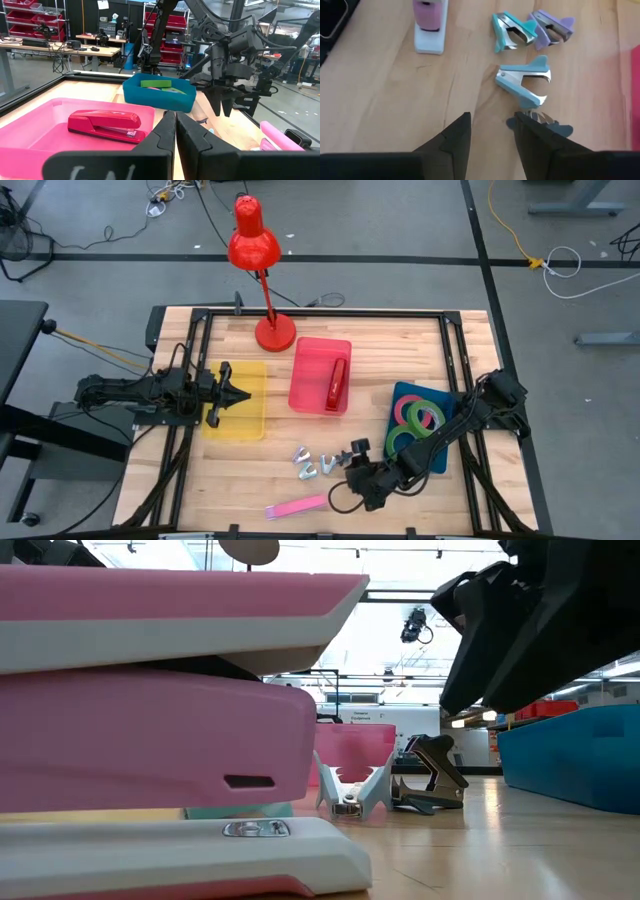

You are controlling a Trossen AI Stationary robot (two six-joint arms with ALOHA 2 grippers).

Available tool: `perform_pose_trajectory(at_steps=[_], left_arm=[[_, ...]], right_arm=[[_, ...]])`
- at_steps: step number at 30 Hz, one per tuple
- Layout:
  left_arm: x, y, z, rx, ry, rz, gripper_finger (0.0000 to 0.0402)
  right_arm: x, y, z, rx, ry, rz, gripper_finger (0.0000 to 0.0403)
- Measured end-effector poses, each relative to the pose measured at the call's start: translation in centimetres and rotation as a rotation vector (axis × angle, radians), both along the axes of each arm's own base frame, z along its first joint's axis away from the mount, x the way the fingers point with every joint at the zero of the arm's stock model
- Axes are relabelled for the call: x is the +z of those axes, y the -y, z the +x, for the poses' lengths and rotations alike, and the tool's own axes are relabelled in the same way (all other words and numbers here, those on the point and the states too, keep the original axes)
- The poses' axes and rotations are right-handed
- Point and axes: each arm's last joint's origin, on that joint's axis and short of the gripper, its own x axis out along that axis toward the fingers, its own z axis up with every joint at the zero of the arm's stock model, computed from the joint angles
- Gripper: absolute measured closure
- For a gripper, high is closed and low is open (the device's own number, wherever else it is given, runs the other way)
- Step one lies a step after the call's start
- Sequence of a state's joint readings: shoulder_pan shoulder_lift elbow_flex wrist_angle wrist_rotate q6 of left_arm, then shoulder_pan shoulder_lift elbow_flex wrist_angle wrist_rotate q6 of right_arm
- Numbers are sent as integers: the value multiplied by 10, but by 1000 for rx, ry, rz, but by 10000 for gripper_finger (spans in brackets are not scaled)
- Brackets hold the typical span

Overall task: Pick and place Stapler, Stapler remover, tape
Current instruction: Put the black staple remover into the yellow bin

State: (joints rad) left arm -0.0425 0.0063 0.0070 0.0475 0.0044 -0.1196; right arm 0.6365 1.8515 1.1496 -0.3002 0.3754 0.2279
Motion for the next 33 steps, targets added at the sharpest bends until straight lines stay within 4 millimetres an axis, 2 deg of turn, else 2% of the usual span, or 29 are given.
perform_pose_trajectory(at_steps=[16,33], left_arm=[[0,0,0,0,0,0,383],[0,0,0,0,0,0,383]], right_arm=[[5,-4,6,21,78,40,254],[5,-4,6,25,79,35,254]])
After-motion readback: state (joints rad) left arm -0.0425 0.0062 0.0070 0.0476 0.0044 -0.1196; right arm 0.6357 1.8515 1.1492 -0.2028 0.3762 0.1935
